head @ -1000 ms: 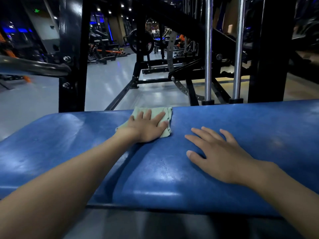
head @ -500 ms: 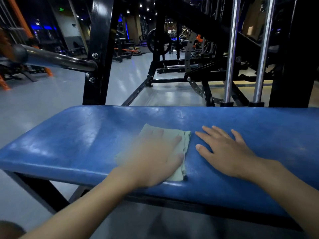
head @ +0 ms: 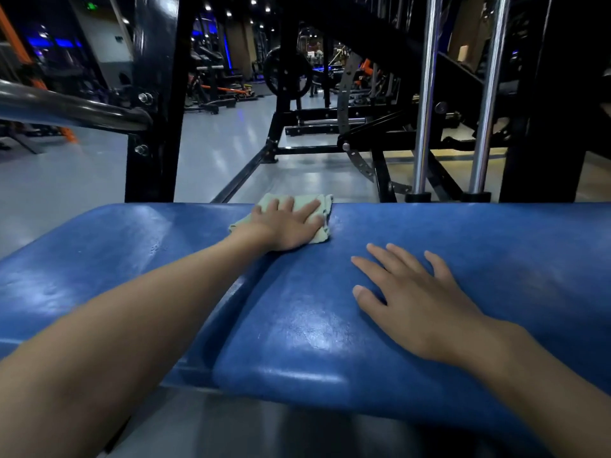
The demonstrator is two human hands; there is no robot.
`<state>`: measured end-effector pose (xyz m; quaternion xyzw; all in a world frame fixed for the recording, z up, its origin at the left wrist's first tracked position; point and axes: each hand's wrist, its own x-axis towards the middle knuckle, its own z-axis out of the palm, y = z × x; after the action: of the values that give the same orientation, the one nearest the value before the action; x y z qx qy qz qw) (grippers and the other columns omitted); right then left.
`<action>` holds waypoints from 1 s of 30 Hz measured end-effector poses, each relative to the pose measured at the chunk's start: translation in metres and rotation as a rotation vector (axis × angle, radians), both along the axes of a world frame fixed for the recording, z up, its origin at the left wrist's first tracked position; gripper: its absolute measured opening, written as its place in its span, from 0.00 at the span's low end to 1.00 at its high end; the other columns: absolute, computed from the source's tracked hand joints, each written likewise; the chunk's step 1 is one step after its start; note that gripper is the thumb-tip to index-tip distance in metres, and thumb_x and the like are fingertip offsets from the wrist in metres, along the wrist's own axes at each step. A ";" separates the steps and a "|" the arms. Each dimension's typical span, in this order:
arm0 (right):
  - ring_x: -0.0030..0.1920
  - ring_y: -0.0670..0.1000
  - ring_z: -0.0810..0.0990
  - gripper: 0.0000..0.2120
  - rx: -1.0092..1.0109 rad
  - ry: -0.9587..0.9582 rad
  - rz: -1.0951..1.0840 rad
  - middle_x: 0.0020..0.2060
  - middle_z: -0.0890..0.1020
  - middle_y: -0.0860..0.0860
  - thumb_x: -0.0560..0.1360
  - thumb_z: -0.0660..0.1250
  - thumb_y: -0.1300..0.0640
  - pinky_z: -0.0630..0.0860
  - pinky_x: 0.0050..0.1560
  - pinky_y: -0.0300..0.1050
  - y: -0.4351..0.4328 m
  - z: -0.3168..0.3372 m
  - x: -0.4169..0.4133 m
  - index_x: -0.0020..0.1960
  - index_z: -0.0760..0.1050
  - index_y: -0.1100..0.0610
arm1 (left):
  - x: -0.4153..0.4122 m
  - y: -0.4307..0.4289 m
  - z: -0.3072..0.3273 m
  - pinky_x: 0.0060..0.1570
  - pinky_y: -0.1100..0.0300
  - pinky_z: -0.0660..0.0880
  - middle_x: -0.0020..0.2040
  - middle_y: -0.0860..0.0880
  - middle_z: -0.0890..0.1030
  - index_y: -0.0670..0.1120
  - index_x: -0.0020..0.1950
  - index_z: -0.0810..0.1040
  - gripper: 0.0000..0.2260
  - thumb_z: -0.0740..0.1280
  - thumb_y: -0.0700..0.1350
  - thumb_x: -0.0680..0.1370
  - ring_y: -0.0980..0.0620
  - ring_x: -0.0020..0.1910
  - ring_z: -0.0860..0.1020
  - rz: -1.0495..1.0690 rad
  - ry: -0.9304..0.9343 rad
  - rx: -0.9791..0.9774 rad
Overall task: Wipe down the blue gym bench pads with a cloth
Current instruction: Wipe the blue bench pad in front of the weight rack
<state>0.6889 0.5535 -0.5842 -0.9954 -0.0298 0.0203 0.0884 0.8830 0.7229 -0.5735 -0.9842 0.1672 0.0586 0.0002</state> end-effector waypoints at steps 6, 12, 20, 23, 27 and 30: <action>0.79 0.44 0.40 0.28 0.009 0.013 -0.005 0.80 0.44 0.41 0.80 0.42 0.38 0.39 0.76 0.60 0.001 0.002 -0.001 0.79 0.47 0.40 | -0.079 0.028 -0.004 0.76 0.41 0.44 0.82 0.48 0.47 0.68 0.78 0.44 0.26 0.42 0.67 0.80 0.45 0.80 0.45 -0.071 -0.043 0.012; 0.79 0.45 0.44 0.27 -0.018 -0.036 -0.007 0.80 0.52 0.43 0.82 0.48 0.39 0.39 0.76 0.60 0.007 0.017 0.002 0.79 0.55 0.44 | -0.175 0.055 -0.006 0.76 0.42 0.44 0.82 0.49 0.43 0.69 0.77 0.39 0.28 0.37 0.70 0.76 0.45 0.80 0.44 -0.090 -0.078 0.037; 0.79 0.45 0.38 0.29 -0.002 0.034 0.027 0.80 0.43 0.42 0.81 0.43 0.36 0.37 0.76 0.62 0.022 0.004 0.013 0.80 0.46 0.42 | -0.157 0.055 -0.004 0.76 0.42 0.45 0.82 0.49 0.45 0.70 0.76 0.40 0.29 0.38 0.71 0.75 0.45 0.80 0.44 -0.071 -0.063 0.027; 0.79 0.45 0.38 0.29 -0.010 0.024 0.028 0.80 0.43 0.42 0.80 0.43 0.37 0.38 0.76 0.62 0.022 0.003 0.014 0.80 0.45 0.42 | -0.102 0.043 -0.004 0.75 0.40 0.46 0.82 0.49 0.48 0.70 0.77 0.43 0.26 0.44 0.68 0.79 0.46 0.80 0.46 -0.056 -0.064 0.019; 0.79 0.44 0.38 0.29 -0.008 0.012 0.032 0.80 0.43 0.43 0.80 0.43 0.37 0.38 0.76 0.61 0.021 0.002 0.014 0.80 0.46 0.42 | -0.027 0.024 -0.001 0.75 0.39 0.44 0.82 0.48 0.47 0.69 0.78 0.44 0.27 0.44 0.69 0.79 0.44 0.80 0.45 -0.028 -0.001 0.015; 0.78 0.44 0.38 0.30 -0.005 0.001 0.035 0.80 0.43 0.43 0.80 0.43 0.36 0.38 0.76 0.61 0.020 0.001 0.015 0.80 0.46 0.42 | 0.009 0.014 0.001 0.75 0.38 0.44 0.82 0.48 0.48 0.68 0.78 0.44 0.28 0.42 0.70 0.78 0.44 0.80 0.46 -0.007 0.018 0.010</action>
<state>0.7040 0.5735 -0.5836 -0.9950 -0.0469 0.0225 0.0853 0.8919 0.7364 -0.5726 -0.9831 0.1701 0.0680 0.0038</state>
